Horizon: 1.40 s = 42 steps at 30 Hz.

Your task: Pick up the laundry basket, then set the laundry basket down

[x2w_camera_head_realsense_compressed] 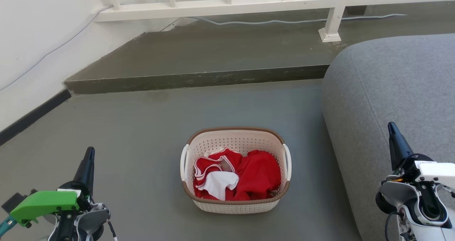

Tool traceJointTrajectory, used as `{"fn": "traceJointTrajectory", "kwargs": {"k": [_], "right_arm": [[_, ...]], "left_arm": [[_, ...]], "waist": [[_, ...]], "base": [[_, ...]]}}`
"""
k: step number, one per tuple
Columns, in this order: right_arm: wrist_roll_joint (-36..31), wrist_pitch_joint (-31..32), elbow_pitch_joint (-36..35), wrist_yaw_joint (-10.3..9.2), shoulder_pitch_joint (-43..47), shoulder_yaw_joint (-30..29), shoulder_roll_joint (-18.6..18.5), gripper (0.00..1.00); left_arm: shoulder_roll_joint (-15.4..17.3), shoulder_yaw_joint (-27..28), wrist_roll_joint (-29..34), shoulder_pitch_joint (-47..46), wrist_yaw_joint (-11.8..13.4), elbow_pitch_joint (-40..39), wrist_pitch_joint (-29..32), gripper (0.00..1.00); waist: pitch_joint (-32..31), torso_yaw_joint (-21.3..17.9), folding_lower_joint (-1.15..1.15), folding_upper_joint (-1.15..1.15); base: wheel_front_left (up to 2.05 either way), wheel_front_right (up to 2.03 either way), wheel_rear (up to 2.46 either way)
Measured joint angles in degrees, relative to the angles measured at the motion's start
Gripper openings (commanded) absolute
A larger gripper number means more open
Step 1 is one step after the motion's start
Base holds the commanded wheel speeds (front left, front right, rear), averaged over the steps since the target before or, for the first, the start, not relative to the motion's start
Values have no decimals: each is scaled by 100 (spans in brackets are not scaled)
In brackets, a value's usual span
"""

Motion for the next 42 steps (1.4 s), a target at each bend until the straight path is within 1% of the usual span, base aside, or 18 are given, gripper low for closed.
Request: {"fn": "traceJointTrajectory", "kwargs": {"k": [16,18,19,23,30,38,42], "right_arm": [[0,0,0,0,0,0,0,0],[-1,0,93,-8,41,9,31,0],[-1,0,162,-9,94,15,57,100],[-1,-5,278,-10,274,41,136,100],[-26,-60,187,-10,274,112,136,100],[-201,-202,53,-10,272,271,130,100],[-350,-299,-24,-10,270,368,87,100]], "left_arm": [[-1,1,0,0,0,0,1,0],[-20,-18,0,12,1,105,-2,0],[-43,-24,0,30,1,183,-2,100],[-129,-38,0,163,5,289,-9,100],[-131,-74,16,163,5,232,-69,100],[-130,-208,175,162,5,149,-250,100],[-121,-279,366,156,5,46,-361,100]], "waist": [[0,0,0,0],[0,0,0,0],[0,0,0,0],[2,0,0,0],[6,3,0,0],[13,4,0,0],[18,1,0,0]], "base": [[0,0,0],[0,0,0],[0,0,0],[0,0,0],[0,0,0],[0,0,0],[0,0,0]]}}
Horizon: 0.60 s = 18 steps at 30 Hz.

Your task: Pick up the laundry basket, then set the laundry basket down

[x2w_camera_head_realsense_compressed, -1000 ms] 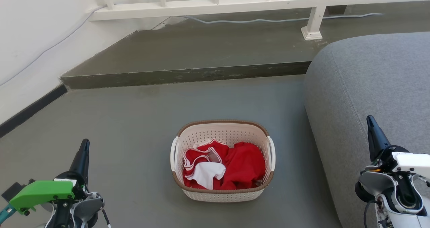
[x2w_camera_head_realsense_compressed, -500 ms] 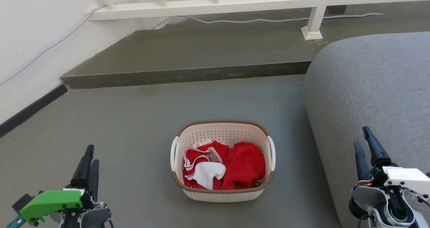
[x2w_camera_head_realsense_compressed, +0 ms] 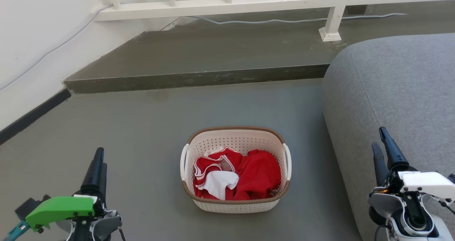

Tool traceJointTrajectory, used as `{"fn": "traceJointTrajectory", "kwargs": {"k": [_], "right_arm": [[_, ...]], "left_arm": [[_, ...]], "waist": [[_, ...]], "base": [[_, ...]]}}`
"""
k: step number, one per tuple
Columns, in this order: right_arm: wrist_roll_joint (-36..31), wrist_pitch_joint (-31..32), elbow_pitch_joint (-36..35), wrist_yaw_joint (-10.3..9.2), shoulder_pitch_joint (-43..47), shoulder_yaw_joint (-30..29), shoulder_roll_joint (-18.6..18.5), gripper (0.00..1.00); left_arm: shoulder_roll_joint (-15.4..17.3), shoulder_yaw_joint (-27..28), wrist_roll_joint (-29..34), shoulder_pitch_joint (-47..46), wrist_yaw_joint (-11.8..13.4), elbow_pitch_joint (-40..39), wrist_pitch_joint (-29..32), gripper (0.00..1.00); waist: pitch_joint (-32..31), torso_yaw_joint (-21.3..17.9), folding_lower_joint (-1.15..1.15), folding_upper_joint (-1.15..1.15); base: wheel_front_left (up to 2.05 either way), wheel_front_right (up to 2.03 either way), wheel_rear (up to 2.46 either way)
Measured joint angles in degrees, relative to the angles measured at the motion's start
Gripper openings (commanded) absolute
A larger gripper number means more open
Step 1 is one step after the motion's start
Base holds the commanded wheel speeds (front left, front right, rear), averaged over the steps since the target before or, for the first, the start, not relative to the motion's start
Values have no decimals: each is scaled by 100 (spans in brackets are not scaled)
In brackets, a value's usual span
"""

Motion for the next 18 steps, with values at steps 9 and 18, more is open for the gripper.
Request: {"fn": "traceJointTrajectory", "kwargs": {"k": [9,18], "right_arm": [[-490,-257,-131,1,-20,276,-143,100],[-987,-435,-179,2,-64,510,-272,100]], "left_arm": [[138,-271,475,-6,0,-68,-199,100],[247,-490,1031,-32,0,-110,-363,100]], "waist": [[13,-11,0,0],[30,-29,0,0]], "base": [[0,0,0],[0,0,0]]}}
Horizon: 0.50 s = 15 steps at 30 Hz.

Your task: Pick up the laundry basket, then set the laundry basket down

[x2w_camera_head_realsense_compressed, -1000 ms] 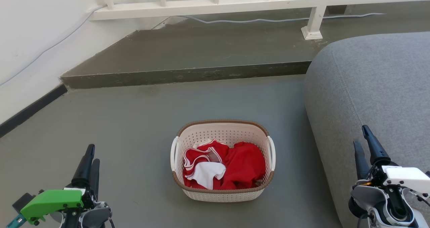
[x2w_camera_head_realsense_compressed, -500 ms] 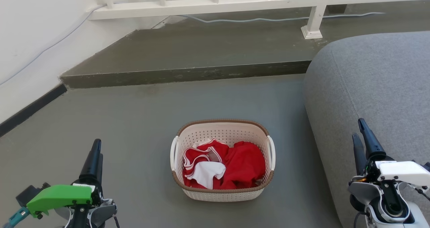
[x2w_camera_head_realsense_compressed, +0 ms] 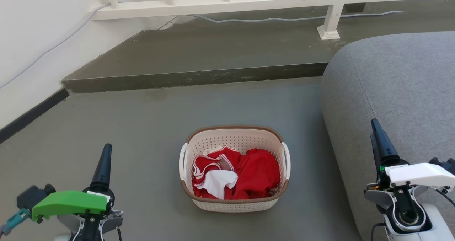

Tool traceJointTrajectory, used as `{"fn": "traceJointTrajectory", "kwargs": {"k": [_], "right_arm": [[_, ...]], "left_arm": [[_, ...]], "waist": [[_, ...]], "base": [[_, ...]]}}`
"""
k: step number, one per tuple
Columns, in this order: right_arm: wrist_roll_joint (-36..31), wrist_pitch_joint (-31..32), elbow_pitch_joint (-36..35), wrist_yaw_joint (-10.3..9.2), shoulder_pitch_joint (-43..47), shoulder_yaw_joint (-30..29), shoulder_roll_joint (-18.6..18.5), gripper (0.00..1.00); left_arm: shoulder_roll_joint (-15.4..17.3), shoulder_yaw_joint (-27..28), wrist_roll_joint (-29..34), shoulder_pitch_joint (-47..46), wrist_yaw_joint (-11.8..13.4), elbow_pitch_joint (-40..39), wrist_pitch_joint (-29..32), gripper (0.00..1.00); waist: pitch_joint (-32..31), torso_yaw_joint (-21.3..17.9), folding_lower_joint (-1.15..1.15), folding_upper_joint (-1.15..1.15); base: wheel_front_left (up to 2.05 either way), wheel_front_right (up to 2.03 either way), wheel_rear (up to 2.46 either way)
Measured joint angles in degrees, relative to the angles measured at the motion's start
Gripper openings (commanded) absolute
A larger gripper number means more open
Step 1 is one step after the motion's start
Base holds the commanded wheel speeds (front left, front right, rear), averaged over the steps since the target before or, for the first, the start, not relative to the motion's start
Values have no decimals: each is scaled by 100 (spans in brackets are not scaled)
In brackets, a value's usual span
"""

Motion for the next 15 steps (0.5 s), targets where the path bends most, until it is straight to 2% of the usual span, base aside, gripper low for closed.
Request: {"fn": "traceJointTrajectory", "kwargs": {"k": [8,15], "right_arm": [[-609,-189,-21,1,-37,237,-98,100],[-1468,-315,-16,2,-125,388,-261,100]], "left_arm": [[126,-70,1046,-87,0,-91,-174,100],[197,-210,1982,-146,0,-125,-308,100]], "waist": [[4,-25,0,0],[3,-43,0,0]], "base": [[0,0,0],[0,0,0]]}}
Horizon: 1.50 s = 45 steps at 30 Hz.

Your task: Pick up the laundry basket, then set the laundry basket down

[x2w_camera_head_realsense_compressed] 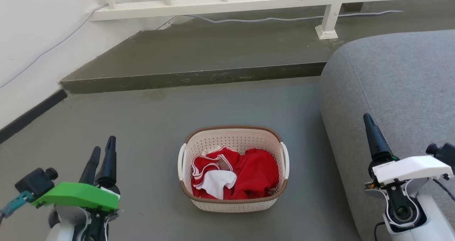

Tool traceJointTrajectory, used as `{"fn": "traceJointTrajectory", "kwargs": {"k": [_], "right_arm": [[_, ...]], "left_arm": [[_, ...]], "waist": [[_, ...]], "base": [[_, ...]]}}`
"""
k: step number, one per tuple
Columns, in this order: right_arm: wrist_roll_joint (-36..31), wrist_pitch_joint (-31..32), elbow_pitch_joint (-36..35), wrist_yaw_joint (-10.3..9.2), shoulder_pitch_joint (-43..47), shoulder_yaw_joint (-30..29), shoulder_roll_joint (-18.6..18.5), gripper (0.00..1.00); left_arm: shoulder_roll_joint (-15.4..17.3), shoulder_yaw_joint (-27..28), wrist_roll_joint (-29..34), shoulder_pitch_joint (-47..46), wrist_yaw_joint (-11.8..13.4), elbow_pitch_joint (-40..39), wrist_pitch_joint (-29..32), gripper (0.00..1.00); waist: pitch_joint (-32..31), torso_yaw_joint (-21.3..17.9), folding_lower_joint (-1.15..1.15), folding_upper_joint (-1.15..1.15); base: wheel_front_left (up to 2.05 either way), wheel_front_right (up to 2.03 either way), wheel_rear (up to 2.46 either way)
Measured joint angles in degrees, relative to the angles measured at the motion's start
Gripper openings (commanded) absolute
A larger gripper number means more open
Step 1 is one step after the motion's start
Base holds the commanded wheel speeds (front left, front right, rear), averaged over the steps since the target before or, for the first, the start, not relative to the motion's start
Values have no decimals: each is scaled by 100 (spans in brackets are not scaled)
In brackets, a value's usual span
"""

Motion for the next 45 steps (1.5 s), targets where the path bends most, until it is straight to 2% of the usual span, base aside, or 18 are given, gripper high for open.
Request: {"fn": "traceJointTrajectory", "kwargs": {"k": [4,9,19,30,45], "right_arm": [[-460,-79,2,-3,-30,110,-69,100],[-1106,-183,44,-65,-34,303,-158,100],[-1920,-388,65,-218,-104,468,-156,100],[-2876,-627,75,-410,-155,610,-122,100],[-3997,-923,203,-563,-171,730,-115,100]], "left_arm": [[153,-186,690,-1,32,-14,-81,100],[121,-322,1207,-1,155,-42,-149,100],[47,-430,2156,-8,303,-158,-366,100],[-14,-523,3098,-10,330,-209,-601,100],[-105,-567,4314,-37,330,-328,-899,100]], "waist": [[-1,-7,0,0],[-3,-9,0,0],[2,0,0,0],[12,1,0,0],[27,5,0,0]], "base": [[0,0,0],[0,0,0],[0,0,0],[0,0,0],[0,0,0]]}}
